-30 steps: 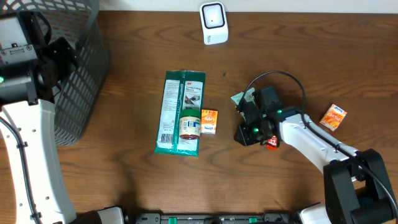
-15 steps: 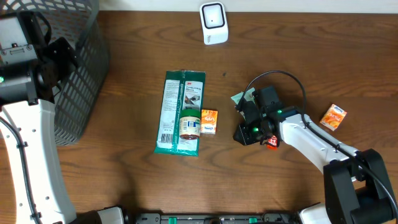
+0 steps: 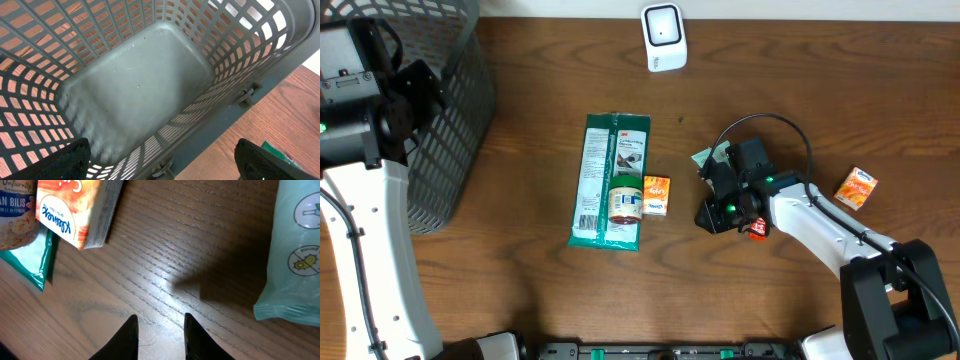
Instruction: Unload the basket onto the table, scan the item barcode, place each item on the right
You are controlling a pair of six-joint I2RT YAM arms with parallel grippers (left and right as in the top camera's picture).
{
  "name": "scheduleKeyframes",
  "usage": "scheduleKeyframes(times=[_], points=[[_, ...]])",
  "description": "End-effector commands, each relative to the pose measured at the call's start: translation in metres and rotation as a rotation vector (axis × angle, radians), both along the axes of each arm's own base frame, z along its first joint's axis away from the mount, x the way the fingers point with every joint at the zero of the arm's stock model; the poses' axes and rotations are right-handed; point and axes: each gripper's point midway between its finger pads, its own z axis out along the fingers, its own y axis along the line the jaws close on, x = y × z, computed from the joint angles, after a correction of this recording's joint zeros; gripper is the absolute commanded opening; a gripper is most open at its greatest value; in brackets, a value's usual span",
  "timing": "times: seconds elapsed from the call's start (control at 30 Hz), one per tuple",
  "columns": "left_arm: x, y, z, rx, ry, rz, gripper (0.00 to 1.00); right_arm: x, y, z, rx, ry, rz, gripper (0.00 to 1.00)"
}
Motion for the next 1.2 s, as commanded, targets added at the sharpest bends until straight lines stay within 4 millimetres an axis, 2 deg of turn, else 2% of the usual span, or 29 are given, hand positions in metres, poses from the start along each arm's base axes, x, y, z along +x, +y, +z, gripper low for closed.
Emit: scheduleKeyframes(times=[0.0, 0.23, 0.37, 0.43, 0.73, 0.83, 0.97, 1.07, 1.17], points=[[-0.001, 0.004, 0.003, 0.017, -0.001, 0.007, 0.92, -0.002, 0.003, 0.002, 0.013, 0.003, -0.002, 0.25], [-0.001, 0.004, 0.003, 0.017, -0.001, 0.007, 0.93, -0.002, 0.003, 0.002, 0.014, 0.003, -0.001, 0.28], [-0.001, 0.004, 0.003, 0.016, -0.001, 0.007, 0.92, 0.006, 0.005, 0.008, 0.034, -0.019, -0.008, 0.53], [-0.001, 0.004, 0.003, 0.017, -0.001, 0.007, 0.92, 0.013, 0.005, 0.018, 0.052, -0.023, -0.019, 0.6], [-0.001, 0.004, 0.003, 0.016, -0.001, 0.007, 0.93, 0.06, -0.006, 0.085, 0.052, -0.13, -0.028, 0.63], [-0.001, 0.004, 0.003, 0.017, -0.001, 0.006, 0.92, 0.072, -0.017, 0.095, 0.032, -0.155, -0.063, 0.64], [-0.001, 0.004, 0.003, 0.016, -0.001, 0.007, 0.92, 0.081, -0.05, 0.085, -0.086, -0.179, -0.116, 0.7], [-0.001, 0.004, 0.003, 0.016, -0.001, 0.007, 0.92, 0.079, -0.07, 0.071, -0.158, -0.179, -0.107, 0.67], [-0.001, 0.004, 0.003, 0.017, -0.001, 0.007, 0.92, 0.077, -0.078, 0.059, -0.162, -0.19, -0.078, 0.64]])
